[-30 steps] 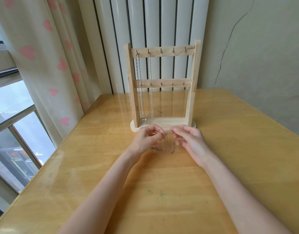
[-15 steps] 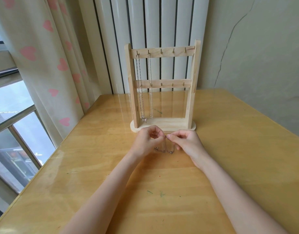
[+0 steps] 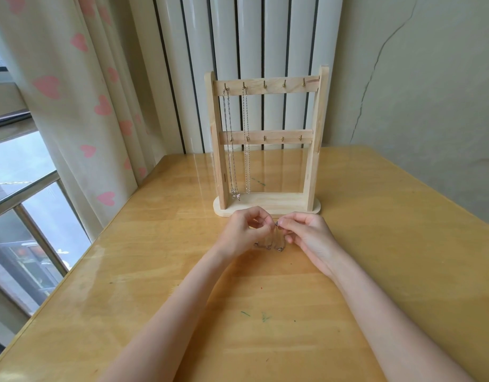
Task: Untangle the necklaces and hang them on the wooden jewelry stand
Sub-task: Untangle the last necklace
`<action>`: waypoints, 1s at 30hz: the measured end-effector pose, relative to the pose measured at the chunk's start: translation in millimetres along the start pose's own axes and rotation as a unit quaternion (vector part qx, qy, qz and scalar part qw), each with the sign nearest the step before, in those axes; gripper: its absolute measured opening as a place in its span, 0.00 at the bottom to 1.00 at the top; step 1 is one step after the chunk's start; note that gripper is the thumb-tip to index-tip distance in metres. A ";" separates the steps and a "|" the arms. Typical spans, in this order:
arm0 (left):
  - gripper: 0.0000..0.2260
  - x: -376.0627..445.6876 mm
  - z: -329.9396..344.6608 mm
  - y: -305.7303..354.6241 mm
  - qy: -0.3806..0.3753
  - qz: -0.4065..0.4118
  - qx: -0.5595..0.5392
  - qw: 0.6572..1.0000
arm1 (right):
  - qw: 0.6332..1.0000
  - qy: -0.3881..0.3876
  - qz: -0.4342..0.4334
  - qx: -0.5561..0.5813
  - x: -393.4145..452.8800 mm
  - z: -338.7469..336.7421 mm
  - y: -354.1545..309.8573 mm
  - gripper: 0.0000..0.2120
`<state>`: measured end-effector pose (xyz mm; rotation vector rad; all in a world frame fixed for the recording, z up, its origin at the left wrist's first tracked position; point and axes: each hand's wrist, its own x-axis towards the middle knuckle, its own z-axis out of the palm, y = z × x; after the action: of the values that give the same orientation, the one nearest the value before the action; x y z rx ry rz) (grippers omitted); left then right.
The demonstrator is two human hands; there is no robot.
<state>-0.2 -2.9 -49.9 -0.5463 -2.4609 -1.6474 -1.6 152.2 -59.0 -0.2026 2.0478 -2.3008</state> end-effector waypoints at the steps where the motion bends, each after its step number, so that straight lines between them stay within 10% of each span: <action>1: 0.09 -0.5 -0.8 0.3 -0.008 -0.012 -0.006 1.000 | 1.000 -0.002 0.001 0.000 0.2 0.4 0.3 0.06; 30: 0.08 -4.3 -5.6 9.8 -0.036 -0.091 -0.057 0.994 | 0.997 -0.064 0.006 -0.031 -1.9 -4.9 -0.4 0.02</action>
<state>6.8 -5.6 -40.5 -0.4105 -2.5462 -1.8786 -0.3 157.4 -59.2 -0.3311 2.0516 -2.1590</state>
